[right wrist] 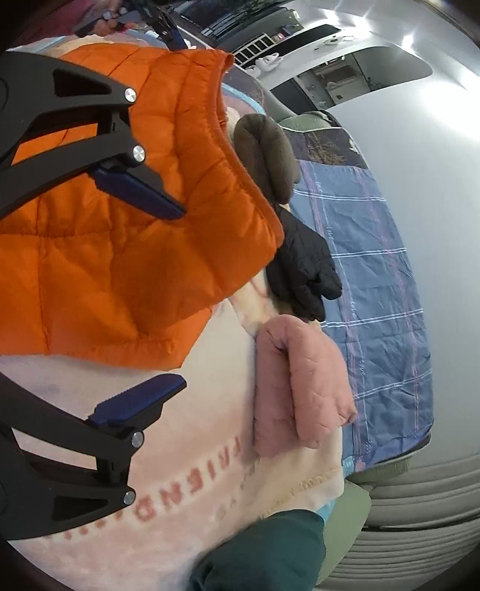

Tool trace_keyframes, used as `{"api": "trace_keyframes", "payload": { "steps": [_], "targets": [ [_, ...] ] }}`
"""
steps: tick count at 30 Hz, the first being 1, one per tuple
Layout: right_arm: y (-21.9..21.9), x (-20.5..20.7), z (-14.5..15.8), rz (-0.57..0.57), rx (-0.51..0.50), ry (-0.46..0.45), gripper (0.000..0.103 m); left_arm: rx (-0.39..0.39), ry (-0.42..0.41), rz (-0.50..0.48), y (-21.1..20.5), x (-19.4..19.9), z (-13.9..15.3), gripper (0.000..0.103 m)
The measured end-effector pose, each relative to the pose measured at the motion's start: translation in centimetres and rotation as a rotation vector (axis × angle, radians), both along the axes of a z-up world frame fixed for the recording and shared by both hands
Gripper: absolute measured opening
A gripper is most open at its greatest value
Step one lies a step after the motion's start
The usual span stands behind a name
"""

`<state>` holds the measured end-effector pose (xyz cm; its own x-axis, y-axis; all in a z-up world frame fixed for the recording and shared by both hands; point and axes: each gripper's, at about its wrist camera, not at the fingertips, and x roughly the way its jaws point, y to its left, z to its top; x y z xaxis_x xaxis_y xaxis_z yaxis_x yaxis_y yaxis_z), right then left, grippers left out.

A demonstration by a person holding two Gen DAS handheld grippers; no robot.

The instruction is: Fold large clothes

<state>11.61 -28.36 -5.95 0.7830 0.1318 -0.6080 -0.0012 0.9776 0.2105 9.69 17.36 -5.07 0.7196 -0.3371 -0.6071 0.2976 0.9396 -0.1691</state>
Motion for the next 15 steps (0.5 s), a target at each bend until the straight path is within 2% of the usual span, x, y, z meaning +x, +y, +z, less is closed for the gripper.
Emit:
{"api": "trace_keyframes", "payload": {
  "steps": [3,4,5,6,7,8,9,11,12,15],
  "targets": [
    [-0.1,1.2,-0.4,0.011,0.003,0.025,0.075,0.001,0.078,-0.012,-0.1,2.4,-1.7,0.077],
    [-0.1,1.6,-0.6,0.021,0.013,0.039,0.061,-0.006,0.093,-0.017,-0.4,3.3,-2.0,0.077],
    [-0.1,2.1,-0.7,0.032,0.021,0.054,0.037,-0.012,0.098,-0.018,-0.7,3.9,-2.2,0.071],
    [0.1,2.9,-1.0,0.039,0.025,0.088,0.022,-0.013,0.097,-0.019,-0.8,4.2,-2.3,0.044],
    [0.1,3.2,-1.2,0.025,0.02,0.107,0.006,-0.017,0.115,-0.023,-1.1,4.9,-2.5,0.03],
    [0.0,3.7,-1.4,-0.011,0.015,0.117,0.004,-0.025,0.136,-0.011,-1.1,5.2,-2.7,0.019],
    [-0.1,3.8,-1.4,-0.027,0.021,0.113,0.003,-0.034,0.149,0.004,-1.1,5.6,-2.9,0.015],
    [-0.4,4.4,-1.5,-0.049,0.035,0.115,0.002,-0.008,0.135,0.026,-1.5,6.4,-3.0,0.015],
    [-0.5,4.9,-1.8,-0.064,0.029,0.121,0.001,0.019,0.133,0.033,-1.8,6.7,-3.1,0.015],
    [-0.4,6.1,-3.5,-0.106,-0.048,0.153,0.0,0.171,0.134,0.053,-3.4,7.9,-4.7,0.015]
  ]
}}
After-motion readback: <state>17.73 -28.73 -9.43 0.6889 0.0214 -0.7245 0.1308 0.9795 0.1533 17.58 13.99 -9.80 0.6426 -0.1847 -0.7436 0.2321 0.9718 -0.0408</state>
